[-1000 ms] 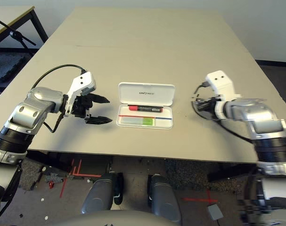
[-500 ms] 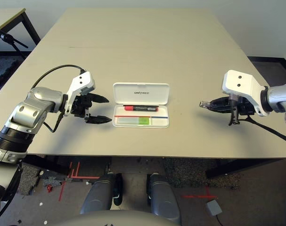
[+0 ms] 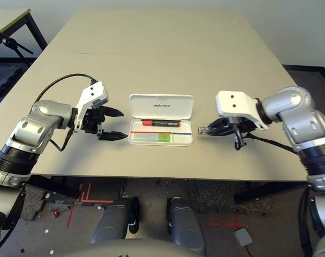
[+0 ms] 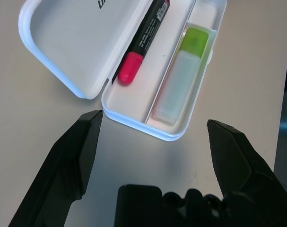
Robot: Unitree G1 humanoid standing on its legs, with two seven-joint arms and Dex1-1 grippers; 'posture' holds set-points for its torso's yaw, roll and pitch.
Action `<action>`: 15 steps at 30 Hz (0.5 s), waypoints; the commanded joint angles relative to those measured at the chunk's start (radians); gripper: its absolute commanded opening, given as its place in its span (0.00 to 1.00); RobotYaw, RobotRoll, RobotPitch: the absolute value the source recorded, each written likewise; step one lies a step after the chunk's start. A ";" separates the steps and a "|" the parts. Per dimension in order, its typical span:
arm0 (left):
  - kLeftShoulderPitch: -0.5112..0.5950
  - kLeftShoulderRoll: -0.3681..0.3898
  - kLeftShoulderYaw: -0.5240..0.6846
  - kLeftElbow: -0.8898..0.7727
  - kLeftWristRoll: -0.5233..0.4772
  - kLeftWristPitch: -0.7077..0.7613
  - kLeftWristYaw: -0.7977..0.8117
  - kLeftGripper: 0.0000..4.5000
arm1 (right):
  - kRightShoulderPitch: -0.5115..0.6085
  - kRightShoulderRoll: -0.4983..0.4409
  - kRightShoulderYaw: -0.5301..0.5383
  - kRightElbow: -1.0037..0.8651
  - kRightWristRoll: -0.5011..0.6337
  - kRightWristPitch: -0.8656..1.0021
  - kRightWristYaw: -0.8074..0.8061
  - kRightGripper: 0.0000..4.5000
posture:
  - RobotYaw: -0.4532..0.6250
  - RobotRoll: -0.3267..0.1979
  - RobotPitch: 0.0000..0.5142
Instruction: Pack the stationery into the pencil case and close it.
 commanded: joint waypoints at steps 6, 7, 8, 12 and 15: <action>0.012 0.007 0.006 -0.016 -0.010 0.022 0.009 1.00 | -0.032 0.081 0.052 0.034 -0.046 0.070 -0.031 0.06 | 0.67 0.62 0.15; 0.012 0.007 0.007 -0.017 -0.009 0.022 0.011 1.00 | -0.033 0.088 0.054 0.040 -0.051 0.071 -0.035 0.06 | 0.67 0.62 0.15; 0.011 0.007 0.007 -0.015 -0.009 0.022 0.012 1.00 | -0.036 0.096 0.055 0.047 -0.056 0.084 -0.040 0.06 | 0.67 0.62 0.16; 0.011 0.007 0.006 -0.015 -0.009 0.023 0.013 1.00 | -0.034 0.118 0.061 0.060 -0.066 0.106 -0.044 0.06 | 0.67 0.62 0.16; 0.007 0.008 0.006 -0.008 -0.007 0.019 0.013 1.00 | -0.026 0.127 0.067 0.074 -0.074 0.094 -0.045 0.06 | 0.67 0.62 0.16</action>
